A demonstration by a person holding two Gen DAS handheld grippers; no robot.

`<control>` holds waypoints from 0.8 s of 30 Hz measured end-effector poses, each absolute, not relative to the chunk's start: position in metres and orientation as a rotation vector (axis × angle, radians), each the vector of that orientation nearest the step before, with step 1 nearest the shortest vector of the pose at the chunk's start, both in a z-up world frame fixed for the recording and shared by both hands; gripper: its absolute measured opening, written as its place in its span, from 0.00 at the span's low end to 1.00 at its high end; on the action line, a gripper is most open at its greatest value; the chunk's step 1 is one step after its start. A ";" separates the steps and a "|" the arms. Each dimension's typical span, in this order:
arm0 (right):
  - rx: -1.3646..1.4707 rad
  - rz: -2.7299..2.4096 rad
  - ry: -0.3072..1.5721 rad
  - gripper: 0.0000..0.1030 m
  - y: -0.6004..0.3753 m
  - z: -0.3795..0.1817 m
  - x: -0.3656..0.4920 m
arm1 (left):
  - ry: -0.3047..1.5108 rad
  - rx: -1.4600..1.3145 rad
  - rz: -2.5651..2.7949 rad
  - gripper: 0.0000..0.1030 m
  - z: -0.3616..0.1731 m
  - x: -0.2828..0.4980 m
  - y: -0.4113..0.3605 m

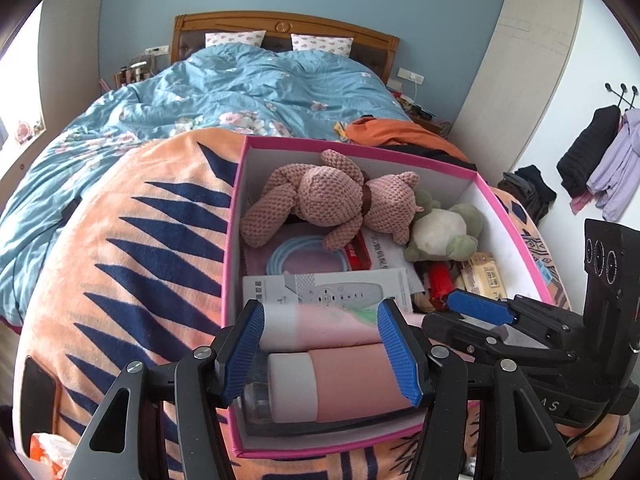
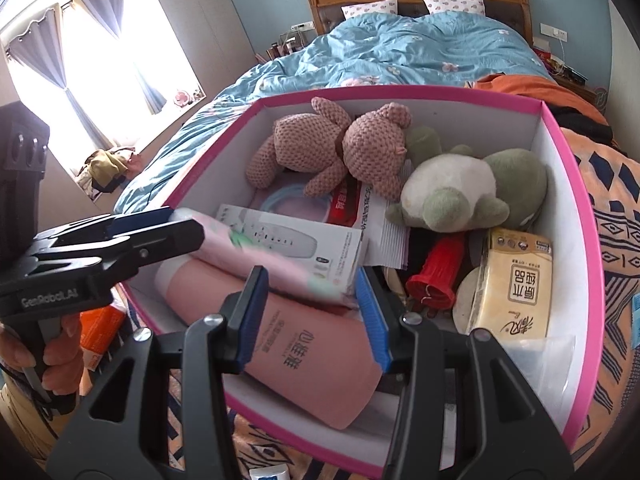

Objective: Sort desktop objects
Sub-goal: 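Open both tools to release the tube and withdraw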

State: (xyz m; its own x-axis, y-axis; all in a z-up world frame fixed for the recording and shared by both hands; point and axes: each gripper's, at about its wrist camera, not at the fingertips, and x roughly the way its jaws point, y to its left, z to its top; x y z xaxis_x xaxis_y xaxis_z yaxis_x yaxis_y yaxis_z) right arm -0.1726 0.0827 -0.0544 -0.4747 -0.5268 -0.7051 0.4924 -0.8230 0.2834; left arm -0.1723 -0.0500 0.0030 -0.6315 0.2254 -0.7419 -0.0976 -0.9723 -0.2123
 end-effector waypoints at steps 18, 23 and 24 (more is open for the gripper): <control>1.006 -2.306 -0.098 0.47 0.106 -0.043 -0.130 | -0.196 -1.130 2.771 0.93 0.015 -0.135 -0.050; 0.953 -2.303 -0.074 0.47 0.108 -0.036 -0.102 | -0.145 -1.089 2.849 0.99 0.020 -0.114 -0.047; 0.938 -2.300 -0.082 0.47 0.109 -0.034 -0.096 | -0.140 -1.067 2.855 1.00 0.021 -0.108 -0.046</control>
